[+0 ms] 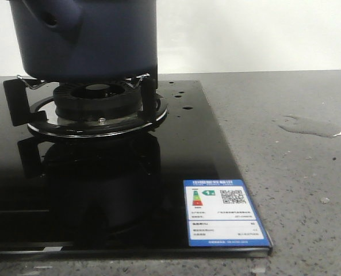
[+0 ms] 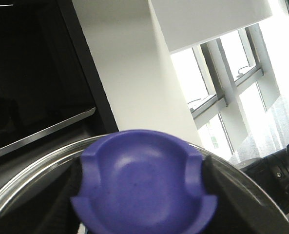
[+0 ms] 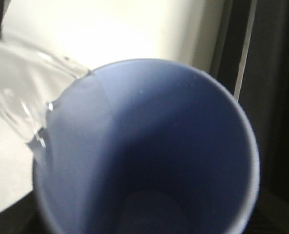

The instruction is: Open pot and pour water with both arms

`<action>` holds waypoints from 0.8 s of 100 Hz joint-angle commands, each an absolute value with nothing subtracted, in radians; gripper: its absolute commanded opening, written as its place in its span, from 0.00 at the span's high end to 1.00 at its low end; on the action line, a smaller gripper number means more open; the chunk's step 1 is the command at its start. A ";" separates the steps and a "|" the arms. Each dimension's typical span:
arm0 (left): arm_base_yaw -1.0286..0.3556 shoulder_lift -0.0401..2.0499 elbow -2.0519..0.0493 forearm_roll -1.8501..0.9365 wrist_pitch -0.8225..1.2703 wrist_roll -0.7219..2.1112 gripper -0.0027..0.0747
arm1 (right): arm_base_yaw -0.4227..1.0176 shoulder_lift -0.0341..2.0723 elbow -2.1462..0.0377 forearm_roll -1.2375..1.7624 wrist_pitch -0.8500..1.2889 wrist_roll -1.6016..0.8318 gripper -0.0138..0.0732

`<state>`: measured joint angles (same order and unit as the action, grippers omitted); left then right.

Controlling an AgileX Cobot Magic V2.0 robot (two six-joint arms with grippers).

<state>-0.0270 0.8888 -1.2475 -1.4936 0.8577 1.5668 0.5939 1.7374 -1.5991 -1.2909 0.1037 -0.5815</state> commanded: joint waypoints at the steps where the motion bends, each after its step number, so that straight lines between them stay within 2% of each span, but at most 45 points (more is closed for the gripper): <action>1: -0.043 0.879 -1.278 -1.570 0.822 1.558 0.56 | 0.594 1.700 -1.637 -1.411 0.067 -0.586 0.56; 51: -0.059 0.879 -1.278 -1.516 0.822 1.558 0.56 | 0.594 1.700 -1.652 -1.506 0.075 -0.582 0.56; 68: -0.059 0.879 -1.278 -1.510 0.822 1.558 0.56 | 0.594 1.702 -1.654 -1.313 0.092 -0.299 0.56; 80: -0.059 0.879 -1.278 -1.510 0.822 1.558 0.56 | 0.594 1.702 -1.654 -1.164 0.078 -0.207 0.56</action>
<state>-0.0495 0.8888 -1.2475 -1.4312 0.8612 1.5659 0.5939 1.7486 -1.6140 -1.2697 0.0946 -0.2885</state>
